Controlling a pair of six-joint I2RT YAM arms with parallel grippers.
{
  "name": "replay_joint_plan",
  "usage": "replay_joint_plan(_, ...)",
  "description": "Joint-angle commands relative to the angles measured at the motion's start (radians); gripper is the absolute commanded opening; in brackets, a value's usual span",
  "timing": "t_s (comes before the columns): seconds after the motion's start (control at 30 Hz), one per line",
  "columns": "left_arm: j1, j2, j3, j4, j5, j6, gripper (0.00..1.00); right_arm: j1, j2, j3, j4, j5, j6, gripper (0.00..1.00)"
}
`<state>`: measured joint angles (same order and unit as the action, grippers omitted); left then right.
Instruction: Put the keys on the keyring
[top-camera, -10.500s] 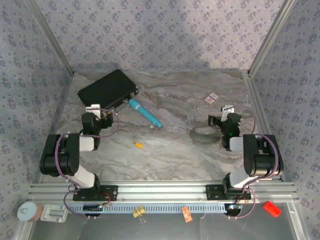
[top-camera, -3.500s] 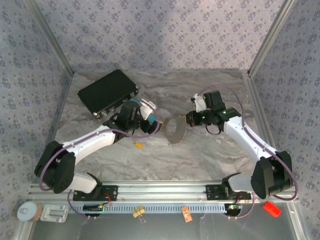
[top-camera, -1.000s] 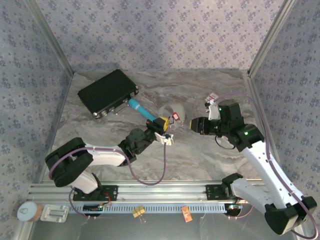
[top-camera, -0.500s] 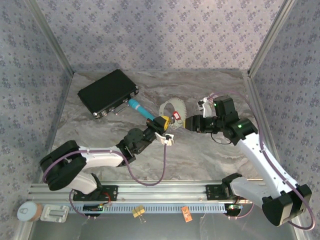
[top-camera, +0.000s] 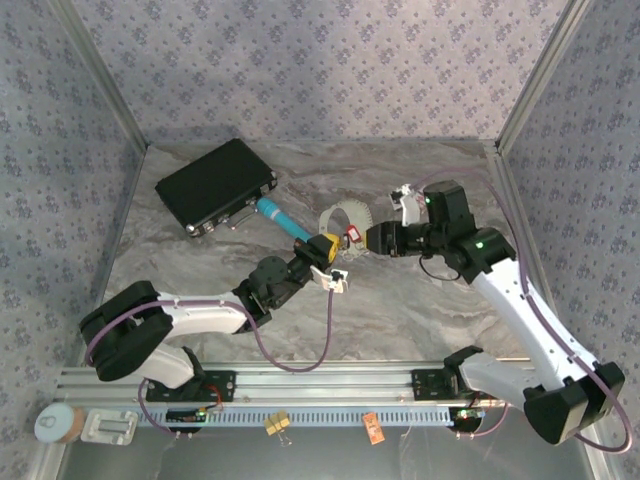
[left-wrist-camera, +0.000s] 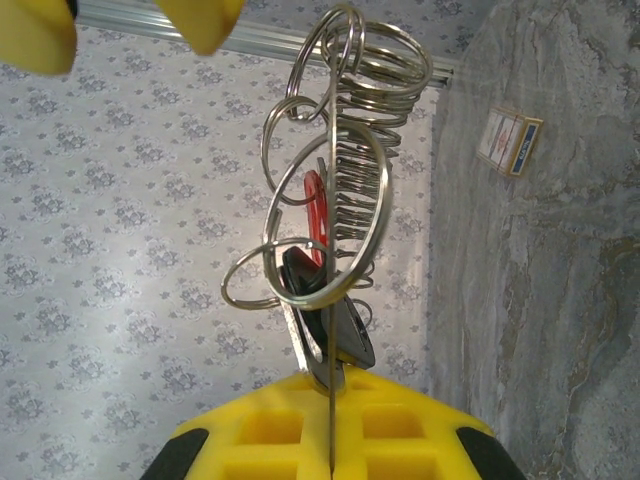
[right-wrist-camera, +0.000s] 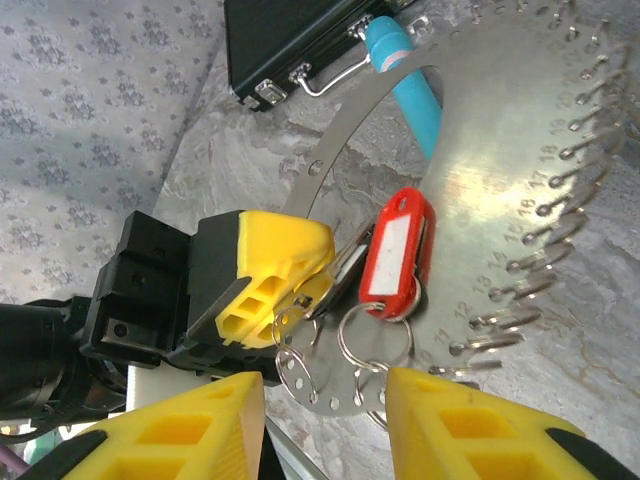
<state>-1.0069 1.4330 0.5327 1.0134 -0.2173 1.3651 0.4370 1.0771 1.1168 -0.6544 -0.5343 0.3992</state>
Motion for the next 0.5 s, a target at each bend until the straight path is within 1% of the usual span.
replay_joint_plan(0.0,-0.012,-0.045,0.039,0.033,0.020,0.009,0.00,0.016,0.025,0.044,-0.044,0.028,-0.060,0.39)
replay_joint_plan(0.17,-0.013,-0.053,0.036,0.028,0.017,0.012,0.00,0.031,0.051,0.057,-0.080,0.083,-0.090,0.41)
replay_joint_plan(0.27,-0.012,-0.054,0.037,0.024,0.018,0.012,0.00,0.042,0.066,0.060,-0.098,0.094,-0.099,0.41)
replay_joint_plan(0.33,-0.013,-0.054,0.038,0.018,0.016,0.012,0.00,0.051,0.076,0.066,-0.108,0.082,-0.104,0.41)
replay_joint_plan(0.47,-0.013,-0.052,0.047,0.006,0.001,0.004,0.00,0.071,0.072,0.067,-0.102,0.019,-0.114,0.41)
